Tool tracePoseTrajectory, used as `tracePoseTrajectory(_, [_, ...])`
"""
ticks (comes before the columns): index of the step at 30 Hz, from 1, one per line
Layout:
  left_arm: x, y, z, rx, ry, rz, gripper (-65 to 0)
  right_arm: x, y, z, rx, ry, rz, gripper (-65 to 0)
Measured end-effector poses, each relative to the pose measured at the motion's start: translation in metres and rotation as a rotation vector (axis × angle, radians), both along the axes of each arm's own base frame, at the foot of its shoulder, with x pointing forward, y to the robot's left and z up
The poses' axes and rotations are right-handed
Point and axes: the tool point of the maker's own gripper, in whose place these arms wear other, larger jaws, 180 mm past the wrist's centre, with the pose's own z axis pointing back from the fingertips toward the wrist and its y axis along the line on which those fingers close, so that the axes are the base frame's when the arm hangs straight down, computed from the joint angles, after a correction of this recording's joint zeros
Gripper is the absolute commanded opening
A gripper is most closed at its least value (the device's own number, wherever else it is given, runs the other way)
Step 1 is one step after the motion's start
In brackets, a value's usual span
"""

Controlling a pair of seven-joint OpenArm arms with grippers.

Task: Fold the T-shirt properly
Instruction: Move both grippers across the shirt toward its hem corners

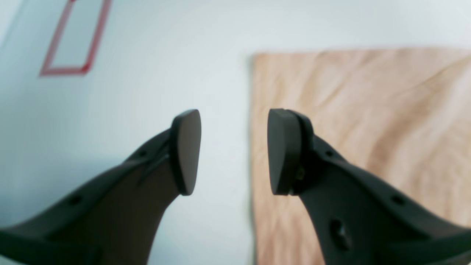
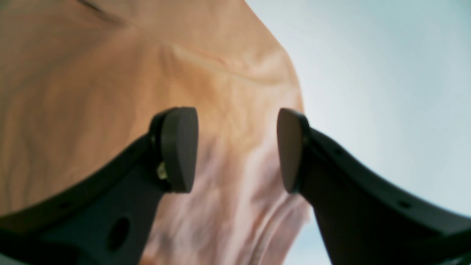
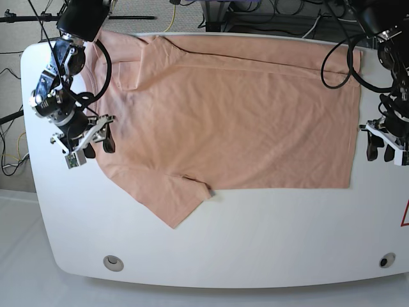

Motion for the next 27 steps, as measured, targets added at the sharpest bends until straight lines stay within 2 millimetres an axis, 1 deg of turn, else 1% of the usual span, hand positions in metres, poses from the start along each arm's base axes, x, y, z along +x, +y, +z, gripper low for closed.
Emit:
tracePoseTrajectory(3, [0.012,0.001,-0.013,-0.027,0.025,0.013,-37.2,0.012,-0.004,-0.009,-0.015,0.047,-0.005,-31.9])
tracePoseTrajectory(4, [0.016,0.001,-0.014,-0.035,0.028,0.013,-37.2,0.015,-0.006,-0.010,-0.016,0.051,-0.005,-31.9])
tracePoseTrajectory(5, [0.019,-0.001,-0.020,-0.040,0.042,0.009,-37.1,0.020,-0.006,-0.011,-0.010,0.054,-0.002,-31.9])
tracePoseTrajectory(9, [0.037,-0.002,-0.023,-0.064,0.029,0.009,-36.2,0.043,-0.003,-0.005,0.020,0.028,0.006,-32.0])
tracePoseTrajectory(11, [0.047,0.002,-0.020,-0.064,0.022,0.023,-35.7,0.056,0.000,-0.002,0.039,0.018,0.008,-32.1])
tracePoseTrajectory(12, [0.053,0.004,-0.023,-0.055,0.026,0.028,-35.6,0.067,0.001,-0.002,0.078,0.013,0.000,-32.2])
tracePoseTrajectory(15, [0.067,0.007,-0.025,-0.068,0.024,0.055,-35.3,0.083,0.001,-0.002,0.100,0.019,-0.011,-32.3])
tracePoseTrajectory(18, [0.080,0.000,-0.026,-0.090,0.018,0.040,-35.2,0.095,0.002,0.002,0.118,0.005,-0.011,-32.4])
tracePoseTrajectory(20, [0.086,-0.005,-0.030,-0.116,0.021,0.030,-35.1,0.102,0.004,0.005,0.140,-0.014,-0.005,-32.5])
tracePoseTrajectory(23, [0.092,-0.013,-0.045,-0.143,0.061,0.027,-35.1,0.109,0.005,-0.001,0.145,0.011,-0.010,-32.4])
tracePoseTrajectory(26, [0.095,-0.026,-0.064,-0.164,0.109,-0.012,-35.0,0.113,0.004,-0.008,0.162,0.033,-0.016,-32.6])
tracePoseTrajectory(27, [0.096,-0.028,-0.066,-0.170,0.116,-0.017,-35.0,0.114,0.004,-0.009,0.162,0.039,-0.017,-32.6])
